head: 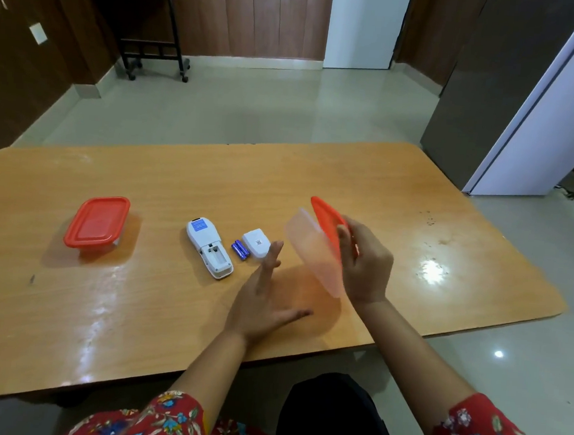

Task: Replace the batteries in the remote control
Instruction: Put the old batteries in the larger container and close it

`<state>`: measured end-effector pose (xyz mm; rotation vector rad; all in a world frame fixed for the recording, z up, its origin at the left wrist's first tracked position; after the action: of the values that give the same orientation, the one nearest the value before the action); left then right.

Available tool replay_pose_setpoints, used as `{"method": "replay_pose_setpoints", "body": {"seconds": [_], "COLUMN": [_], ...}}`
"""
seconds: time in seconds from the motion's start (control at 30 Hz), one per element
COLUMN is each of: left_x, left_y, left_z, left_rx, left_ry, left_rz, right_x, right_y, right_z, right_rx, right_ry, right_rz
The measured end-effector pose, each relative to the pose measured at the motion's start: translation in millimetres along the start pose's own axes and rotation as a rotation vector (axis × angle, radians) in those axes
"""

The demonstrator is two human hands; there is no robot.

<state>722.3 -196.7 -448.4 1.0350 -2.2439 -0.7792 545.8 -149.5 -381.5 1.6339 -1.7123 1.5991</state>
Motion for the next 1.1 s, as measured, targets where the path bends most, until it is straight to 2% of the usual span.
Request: {"method": "replay_pose_setpoints", "body": {"seconds": [0.1, 0.2, 0.33, 0.47, 0.57, 0.63, 0.73, 0.87, 0.93, 1.0, 1.1], "left_x": [-3, -2, 1, 0, -1, -2, -1, 0, 0, -1, -2], "left_y": [-5, -4, -3, -3, -2, -3, -4, -6, -6, -6, -5], "left_z": [-2, -3, -1, 0, -1, -1, 1, 4, 4, 4, 2], "left_rx": [-0.081, -0.094, -0.026, 0.013, 0.031, 0.060, 0.127, 0.149, 0.160, 0.169, 0.166], "left_ry": [0.100, 0.148, 0.149, 0.149, 0.188, 0.230, 0.216, 0.202, 0.204, 0.208, 0.207], "left_rz": [-0.024, -0.001, 0.007, 0.006, -0.004, -0.008, -0.028, -0.084, -0.090, -0.092, -0.115], "right_x": [-6, -13, -29, -31, -26, -20, 0, 15, 10, 4, -5], "right_y": [-8, -6, 5, 8, 1, -3, 3, 45, 73, 95, 105], "right_z": [13, 18, 21, 15, 12, 8, -10, -32, -37, -39, -40], "right_rx": [-0.069, -0.055, 0.098, 0.247, 0.331, 0.396, 0.564, 0.800, 0.877, 0.870, 0.788], "right_ry": [-0.117, -0.267, -0.394, -0.339, -0.339, -0.294, -0.106, 0.301, 0.437, 0.446, 0.365], "right_rz": [-0.152, -0.187, 0.011, 0.214, 0.296, 0.343, 0.516, 0.935, 1.154, 1.332, 1.458]}}
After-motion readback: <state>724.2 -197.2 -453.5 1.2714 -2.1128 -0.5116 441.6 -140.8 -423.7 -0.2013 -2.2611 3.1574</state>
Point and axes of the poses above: each hand's wrist, its own x-axis towards the middle knuckle, its own z-axis out of the palm, y = z × x, the point moved 3 cm from there along x, towards the middle knuckle, and after that the axes turned 8 degrees about x, right-handed, at the moved point
